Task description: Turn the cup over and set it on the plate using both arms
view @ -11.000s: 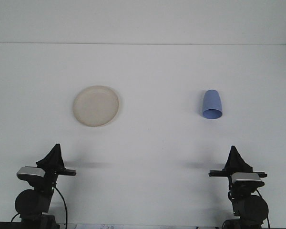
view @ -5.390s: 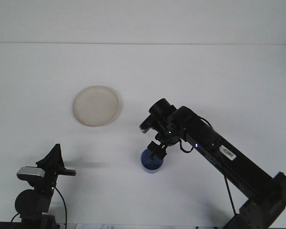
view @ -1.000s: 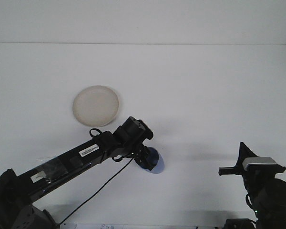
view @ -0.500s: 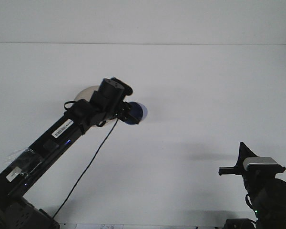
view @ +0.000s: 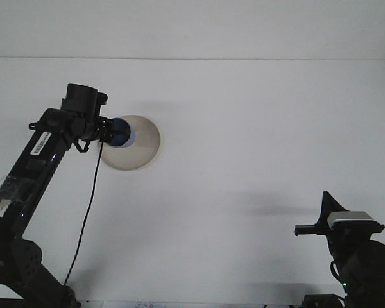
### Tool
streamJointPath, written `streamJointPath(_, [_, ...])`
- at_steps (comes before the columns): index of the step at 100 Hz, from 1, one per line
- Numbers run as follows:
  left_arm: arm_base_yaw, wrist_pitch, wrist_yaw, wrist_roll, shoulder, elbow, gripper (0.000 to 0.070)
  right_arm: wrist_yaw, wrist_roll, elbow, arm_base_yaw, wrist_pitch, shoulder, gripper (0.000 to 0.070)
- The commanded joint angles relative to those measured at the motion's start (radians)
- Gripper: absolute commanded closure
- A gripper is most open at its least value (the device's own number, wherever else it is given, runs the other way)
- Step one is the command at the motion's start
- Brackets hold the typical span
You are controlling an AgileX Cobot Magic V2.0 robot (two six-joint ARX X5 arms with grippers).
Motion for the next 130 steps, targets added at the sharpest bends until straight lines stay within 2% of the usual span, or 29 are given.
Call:
streamJointPath(1, [0.003,0.006,0.028,-0.021,0.041,0.019,0.0689,0.000,0.011,0.010,0.000,0.006,0.002,0.0700])
streamJointPath(52, [0.006,0.023,0.027,-0.023,0.150,0.019,0.0677,0.000,0.011,0.010,0.000,0.006,0.002,0.0700])
streamJointPath(57, [0.006,0.028,0.027,-0.023,0.149,0.019,0.0626,0.000,0.011,0.010,0.000,0.006,0.002,0.0700])
streamJointPath(66, [0.006,0.027,0.027,-0.023,0.149,0.019,0.0393,0.001,0.011,0.010,0.000,0.006,0.002,0.0700])
streamJointPath(72, [0.006,0.028,0.027,-0.023,0.149,0.019,0.0267,0.000,0.011,0.010,0.000,0.006,0.002,0.0700])
streamJointPath(79, [0.006,0.031,0.027,-0.023,0.149,0.019,0.0181,0.001,0.011,0.010,0.000,0.006,0.003,0.0700])
streamJointPath(85, [0.006,0.033,0.027,-0.023,0.146,0.020,0.0154,0.001,0.011,0.010,0.000,0.006,0.002,0.0700])
streamJointPath(106, [0.006,0.054,0.028,-0.023,0.104,0.020,0.0154,0.001,0.011,0.010,0.000,0.006,0.003,0.0700])
streamJointPath(130, [0.006,0.090,0.027,-0.031,-0.079,0.016,0.0155,0.000,0.011,0.010,0.000,0.005,0.003,0.0700])
